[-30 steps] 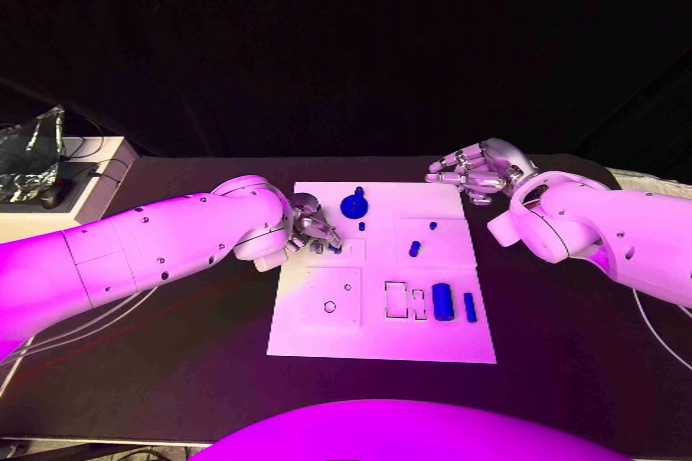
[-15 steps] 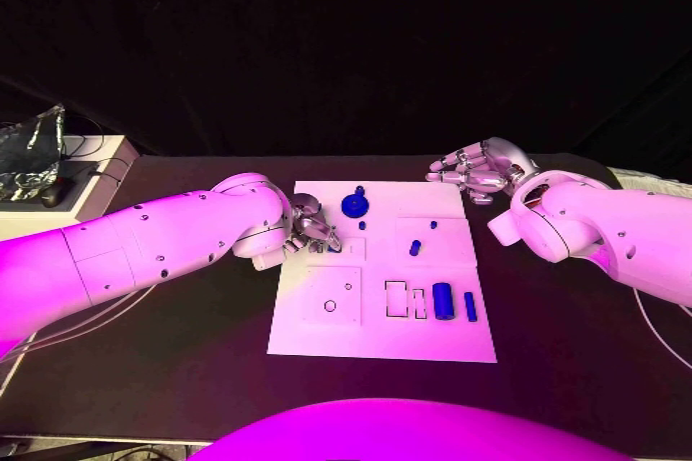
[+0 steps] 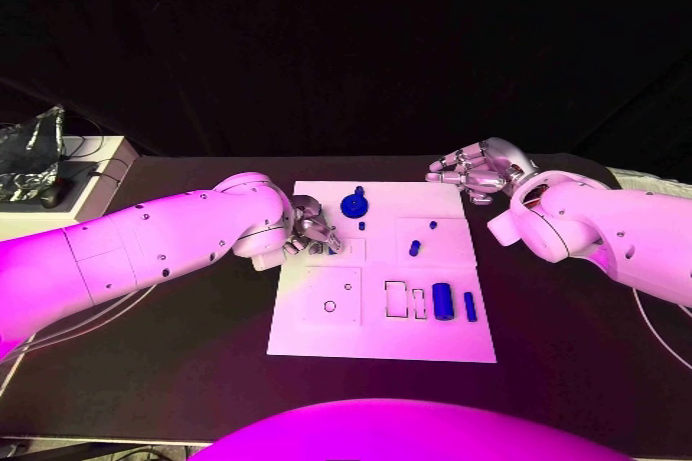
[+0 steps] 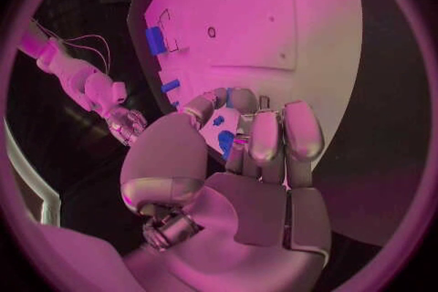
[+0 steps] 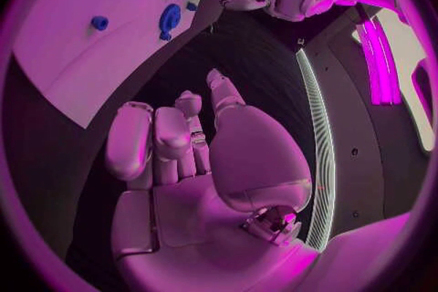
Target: Assemble the parts on the task board
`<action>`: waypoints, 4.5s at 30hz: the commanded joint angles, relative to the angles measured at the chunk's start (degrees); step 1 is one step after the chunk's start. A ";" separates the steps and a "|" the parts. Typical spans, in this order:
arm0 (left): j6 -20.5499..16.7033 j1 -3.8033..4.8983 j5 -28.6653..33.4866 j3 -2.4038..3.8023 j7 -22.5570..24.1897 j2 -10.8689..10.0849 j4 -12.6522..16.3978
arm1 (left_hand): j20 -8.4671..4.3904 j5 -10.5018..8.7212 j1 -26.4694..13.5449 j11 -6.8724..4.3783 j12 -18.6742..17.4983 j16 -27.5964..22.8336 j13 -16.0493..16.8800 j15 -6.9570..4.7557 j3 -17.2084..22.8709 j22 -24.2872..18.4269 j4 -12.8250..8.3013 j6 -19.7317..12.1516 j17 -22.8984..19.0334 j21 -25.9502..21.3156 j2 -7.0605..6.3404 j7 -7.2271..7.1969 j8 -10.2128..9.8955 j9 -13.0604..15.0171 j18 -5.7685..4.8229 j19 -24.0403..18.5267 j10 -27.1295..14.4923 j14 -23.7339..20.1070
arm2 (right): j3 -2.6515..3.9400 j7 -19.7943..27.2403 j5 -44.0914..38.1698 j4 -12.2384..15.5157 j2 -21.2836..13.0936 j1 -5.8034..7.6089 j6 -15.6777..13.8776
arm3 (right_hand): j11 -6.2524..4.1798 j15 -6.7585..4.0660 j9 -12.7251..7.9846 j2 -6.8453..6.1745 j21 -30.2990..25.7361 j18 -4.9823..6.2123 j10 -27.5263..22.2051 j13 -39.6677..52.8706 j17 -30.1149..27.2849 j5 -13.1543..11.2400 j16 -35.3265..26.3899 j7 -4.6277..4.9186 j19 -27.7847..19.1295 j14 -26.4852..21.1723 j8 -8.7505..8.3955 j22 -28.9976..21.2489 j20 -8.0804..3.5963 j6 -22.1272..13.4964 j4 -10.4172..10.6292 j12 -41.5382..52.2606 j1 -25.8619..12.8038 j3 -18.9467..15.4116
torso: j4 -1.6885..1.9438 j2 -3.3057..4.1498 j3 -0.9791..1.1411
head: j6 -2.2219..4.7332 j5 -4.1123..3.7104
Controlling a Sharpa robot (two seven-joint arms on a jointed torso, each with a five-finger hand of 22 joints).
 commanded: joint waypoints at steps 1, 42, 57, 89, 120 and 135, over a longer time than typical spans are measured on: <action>1.69 -0.35 1.07 -0.29 -0.91 0.30 -0.21 | 0.12 -0.54 1.87 -0.07 -0.07 0.05 -0.07 -0.08 -0.40 2.38 0.36 5.08 -0.03 -0.41 3.08 -4.47 -0.29 12.28 -1.08 0.38 -0.28 -0.17 | 0.03 0.67 -0.46 0.04 0.03 -0.03 0.81 | -0.30 -0.25 -0.05 0.38 -0.05 0.11 -0.08 -0.05 -0.09 -0.02 -0.29 0.15 4.45 0.07 -0.35 8.89 -0.21 0.13 -0.34 -0.19 0.05 -0.05 | -0.02 0.00 0.02 | 0.10 0.07; 4.57 -0.28 4.28 0.24 -1.08 1.28 -1.09 | 0.15 -0.63 -0.74 -0.03 0.23 0.26 -0.47 0.06 4.77 3.44 -2.49 5.44 -0.31 -0.88 3.36 -4.55 -0.32 13.53 -1.34 0.67 -0.13 -0.18 | 0.02 0.52 -0.46 -0.25 -0.01 -0.45 1.49 | -0.29 -0.25 -0.23 0.27 -0.30 0.13 -0.13 -0.14 -0.09 0.64 -0.49 0.18 4.43 0.08 -0.44 8.85 -0.22 0.11 -0.38 -0.38 0.11 0.00 | 0.03 -0.01 0.01 | 0.29 -0.23; 13.19 1.94 5.47 1.92 -1.41 1.41 -1.47 | 0.21 -0.43 -0.44 0.02 0.12 0.26 -0.53 0.16 5.65 3.62 -2.75 5.52 -0.37 -1.06 2.76 -4.54 -0.34 13.57 -1.41 0.60 -0.12 -0.21 | 0.02 0.56 -0.46 -0.33 0.03 -0.57 1.46 | -0.28 -0.24 -0.28 0.28 -0.33 0.13 -0.19 -0.22 -0.05 0.69 -0.49 0.19 4.42 0.09 -0.48 8.85 -0.21 0.07 -0.37 -0.48 0.08 0.00 | -0.02 -0.01 0.04 | 0.47 -0.20; 29.18 6.13 8.28 0.34 -3.37 12.21 -18.15 | 0.22 -0.64 0.95 0.18 -0.01 0.06 -0.40 0.27 4.76 3.80 -2.72 5.31 -0.22 -1.63 2.88 -4.23 -1.13 13.35 -1.49 0.44 -0.69 -0.28 | 0.03 0.57 -0.46 -0.19 0.17 -0.58 1.23 | -0.28 -0.24 -0.28 0.28 -0.33 0.13 -0.19 -0.22 -0.05 0.69 -0.49 0.19 4.42 0.09 -0.48 8.85 -0.21 0.07 -0.37 -0.48 0.08 0.00 | 0.06 -0.03 0.12 | 0.24 -0.51; 27.88 6.41 7.55 -0.95 -3.49 13.05 -19.65 | 0.22 -0.93 0.89 0.20 0.08 -0.09 -0.33 0.27 4.24 3.93 -2.67 5.22 -0.21 -1.80 3.41 -4.16 -1.26 13.56 -1.47 0.50 -0.87 -0.27 | 0.03 0.71 -0.49 -0.06 0.21 -0.58 1.19 | -0.27 -0.24 -0.42 0.23 -0.36 0.13 -0.18 -0.23 -0.07 0.70 -0.57 0.22 4.42 0.08 -0.49 8.85 -0.21 0.08 -0.43 -0.50 0.11 0.03 | 0.03 0.00 -0.01 | -0.13 -0.28; 27.13 6.40 6.54 -1.05 -3.44 12.27 -19.95 | 0.22 -0.93 0.89 0.20 0.08 -0.09 -0.33 0.27 4.24 3.93 -2.67 5.22 -0.21 -1.80 3.41 -4.16 -1.26 13.56 -1.47 0.50 -0.87 -0.27 | 0.03 0.75 -0.50 0.00 0.14 -0.58 1.16 | -0.28 -0.24 -0.48 0.20 -0.36 0.13 -0.17 -0.23 -0.06 0.72 -0.60 0.21 4.43 0.09 -0.48 8.85 -0.21 0.08 -0.52 -0.49 0.16 0.07 | 0.03 0.01 -0.01 | -0.18 -0.34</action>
